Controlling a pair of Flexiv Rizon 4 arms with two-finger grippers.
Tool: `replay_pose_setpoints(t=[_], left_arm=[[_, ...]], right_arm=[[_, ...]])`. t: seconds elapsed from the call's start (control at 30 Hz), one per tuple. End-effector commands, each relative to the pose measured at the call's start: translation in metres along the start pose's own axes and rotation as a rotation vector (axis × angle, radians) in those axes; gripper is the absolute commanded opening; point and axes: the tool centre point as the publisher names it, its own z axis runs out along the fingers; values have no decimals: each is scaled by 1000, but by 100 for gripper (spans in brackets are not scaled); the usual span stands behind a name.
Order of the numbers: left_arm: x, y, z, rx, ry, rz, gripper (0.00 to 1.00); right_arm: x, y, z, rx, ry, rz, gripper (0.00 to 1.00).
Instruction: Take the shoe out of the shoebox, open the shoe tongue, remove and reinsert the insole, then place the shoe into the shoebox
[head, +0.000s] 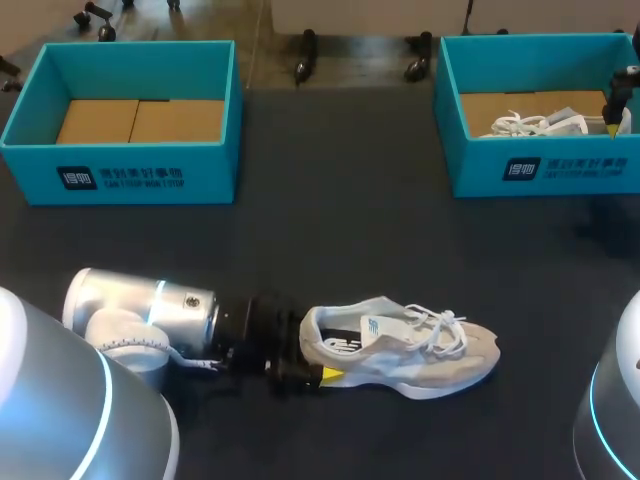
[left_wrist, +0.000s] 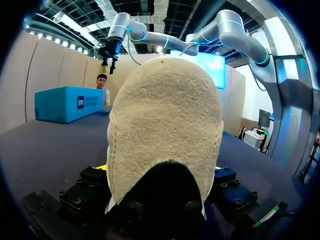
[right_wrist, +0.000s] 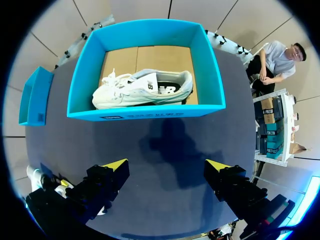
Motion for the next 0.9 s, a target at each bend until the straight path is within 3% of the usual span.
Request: replay_pose_setpoints(t=[0.03,0.9], left_arm=[[-7,3,-2,-10,25,-1,0],[-12,3,-5,-15,78,26,0]], right_arm=[[0,0,0,0,0,0,100],[0,0,0,0,0,0,100]])
